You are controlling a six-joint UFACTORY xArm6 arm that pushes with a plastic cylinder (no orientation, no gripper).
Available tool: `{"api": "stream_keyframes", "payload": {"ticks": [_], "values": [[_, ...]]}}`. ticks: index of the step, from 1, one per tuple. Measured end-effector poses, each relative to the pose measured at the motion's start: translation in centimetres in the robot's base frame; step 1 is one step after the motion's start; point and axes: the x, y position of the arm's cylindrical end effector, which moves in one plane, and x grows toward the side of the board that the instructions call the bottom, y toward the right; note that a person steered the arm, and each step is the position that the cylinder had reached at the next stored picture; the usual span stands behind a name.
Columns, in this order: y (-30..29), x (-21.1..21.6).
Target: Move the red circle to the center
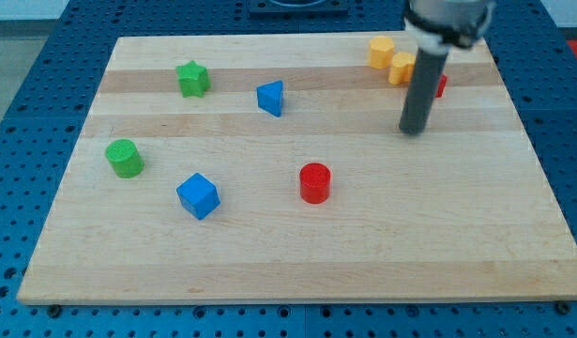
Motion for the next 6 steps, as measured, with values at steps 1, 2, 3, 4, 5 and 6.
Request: {"api": "stream_keyframes", "payload": {"ticks": [1,2,3,4,5,6], "values": [[-4.5,8.3],[-13.3,7.6],[-14.5,1.8],[-14.1,-2.9],[-14.2,-3.3],[-15.2,-3.4]]}}
